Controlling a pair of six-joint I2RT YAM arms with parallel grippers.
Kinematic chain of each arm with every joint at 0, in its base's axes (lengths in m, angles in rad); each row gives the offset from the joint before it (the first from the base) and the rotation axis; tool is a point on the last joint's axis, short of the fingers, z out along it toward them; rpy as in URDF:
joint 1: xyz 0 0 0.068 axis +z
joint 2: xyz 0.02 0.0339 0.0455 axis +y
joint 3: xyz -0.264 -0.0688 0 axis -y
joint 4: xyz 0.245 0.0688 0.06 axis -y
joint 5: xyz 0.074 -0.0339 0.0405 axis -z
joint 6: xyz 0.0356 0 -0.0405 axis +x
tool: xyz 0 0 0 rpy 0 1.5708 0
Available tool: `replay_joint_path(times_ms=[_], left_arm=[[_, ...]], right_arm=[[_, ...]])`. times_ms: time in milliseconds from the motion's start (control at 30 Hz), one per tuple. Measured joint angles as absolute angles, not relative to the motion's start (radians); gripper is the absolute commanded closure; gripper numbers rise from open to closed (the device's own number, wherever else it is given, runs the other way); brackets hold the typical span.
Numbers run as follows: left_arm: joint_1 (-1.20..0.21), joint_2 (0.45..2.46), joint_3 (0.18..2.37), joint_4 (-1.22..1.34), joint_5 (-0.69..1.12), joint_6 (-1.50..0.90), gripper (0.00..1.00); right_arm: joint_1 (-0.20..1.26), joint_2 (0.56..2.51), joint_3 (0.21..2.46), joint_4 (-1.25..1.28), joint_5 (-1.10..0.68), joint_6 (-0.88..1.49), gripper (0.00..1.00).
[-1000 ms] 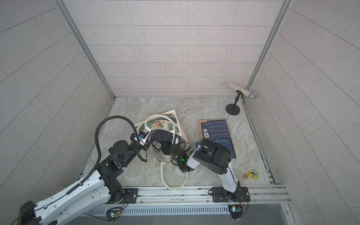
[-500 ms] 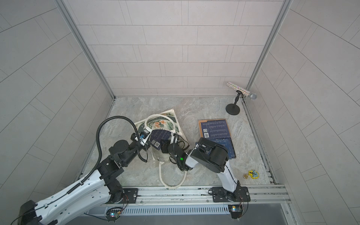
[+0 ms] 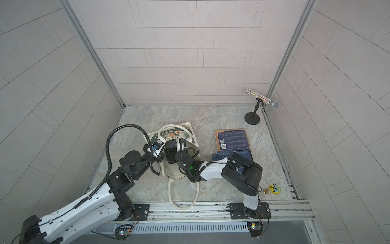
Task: Take out the books from the canvas bag
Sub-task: Pick up the book from the canvas bag.
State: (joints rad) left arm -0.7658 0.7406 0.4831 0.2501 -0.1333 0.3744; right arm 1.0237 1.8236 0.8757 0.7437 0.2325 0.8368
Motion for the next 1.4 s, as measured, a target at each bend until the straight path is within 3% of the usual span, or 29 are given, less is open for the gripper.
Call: replay_joint_path(times_ms=[367, 533, 933, 1000, 1033, 1267, 1400], left_arm=[[-0.766, 0.742, 0.483, 0.231, -0.129, 0.371, 1.00], [-0.766, 0.742, 0.483, 0.233, -0.128, 0.366, 1.00], [-0.766, 0.744, 0.483, 0.226, -0.120, 0.358, 1.00], [-0.766, 0.744, 0.483, 0.226, -0.120, 0.356, 1.00], [-0.766, 0.744, 0.483, 0.227, -0.120, 0.356, 1.00], [-0.766, 0.744, 0.485, 0.236, -0.116, 0.356, 1.00], [-0.766, 0.744, 0.490, 0.239, -0.113, 0.355, 1.00]], right_arm=[[1.003, 1.838, 0.876, 0.578, 0.247, 0.946, 0.43], [0.985, 1.840, 0.850, 0.571, 0.237, 1.047, 0.54], [0.959, 1.868, 0.763, 0.714, 0.217, 1.176, 0.64], [0.960, 1.864, 0.760, 0.724, 0.217, 1.176, 0.77], [0.960, 1.860, 0.760, 0.729, 0.216, 1.176, 0.79], [0.975, 1.772, 0.772, 0.621, 0.237, 1.163, 0.80], [0.989, 1.713, 0.820, 0.462, 0.258, 1.132, 0.72]])
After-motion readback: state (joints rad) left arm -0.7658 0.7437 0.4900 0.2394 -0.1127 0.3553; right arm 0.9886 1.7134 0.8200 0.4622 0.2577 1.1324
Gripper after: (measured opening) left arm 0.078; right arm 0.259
